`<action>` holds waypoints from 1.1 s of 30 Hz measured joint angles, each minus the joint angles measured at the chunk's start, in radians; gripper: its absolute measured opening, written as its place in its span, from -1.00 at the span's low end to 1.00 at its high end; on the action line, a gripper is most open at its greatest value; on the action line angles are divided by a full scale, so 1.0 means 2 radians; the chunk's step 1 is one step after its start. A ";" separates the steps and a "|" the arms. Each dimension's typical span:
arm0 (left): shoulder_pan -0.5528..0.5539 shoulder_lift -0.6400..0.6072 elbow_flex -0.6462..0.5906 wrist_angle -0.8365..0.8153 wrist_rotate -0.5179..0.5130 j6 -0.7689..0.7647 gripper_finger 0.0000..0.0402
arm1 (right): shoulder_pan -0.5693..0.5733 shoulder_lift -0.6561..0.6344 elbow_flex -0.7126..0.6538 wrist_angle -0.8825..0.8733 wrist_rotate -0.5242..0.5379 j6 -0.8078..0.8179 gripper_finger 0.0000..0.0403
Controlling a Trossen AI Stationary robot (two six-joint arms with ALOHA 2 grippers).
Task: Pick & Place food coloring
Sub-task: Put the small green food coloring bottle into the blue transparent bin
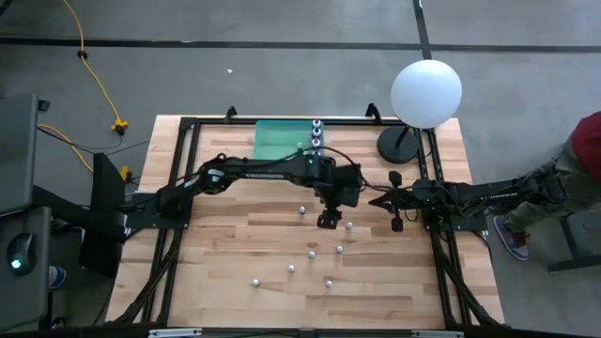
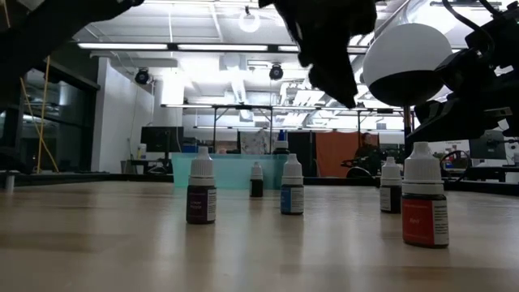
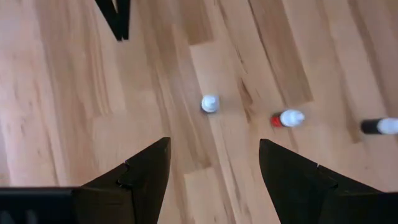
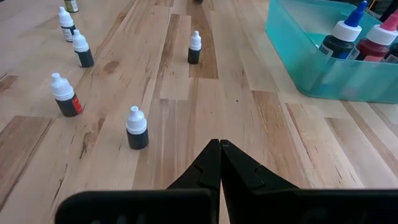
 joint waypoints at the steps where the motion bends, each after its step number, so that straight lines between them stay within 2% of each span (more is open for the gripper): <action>1: -0.002 0.004 0.000 0.004 -0.003 0.001 0.18 | 0.000 0.000 0.000 0.001 0.000 0.000 -1.00; 7: -0.010 0.032 0.001 0.043 -0.028 0.004 0.18 | 0.000 0.000 0.000 0.000 0.000 0.000 -1.00; 13: -0.015 0.050 0.000 0.046 -0.028 0.004 0.18 | 0.000 0.000 0.000 0.000 0.000 0.000 -1.00; 22: -0.023 0.074 0.001 0.104 -0.027 0.002 0.18 | 0.000 0.000 0.000 -0.001 0.000 0.000 -1.00; 33: -0.028 0.083 -0.001 0.095 -0.031 0.000 0.18 | 0.000 0.000 0.000 0.001 0.000 0.000 -1.00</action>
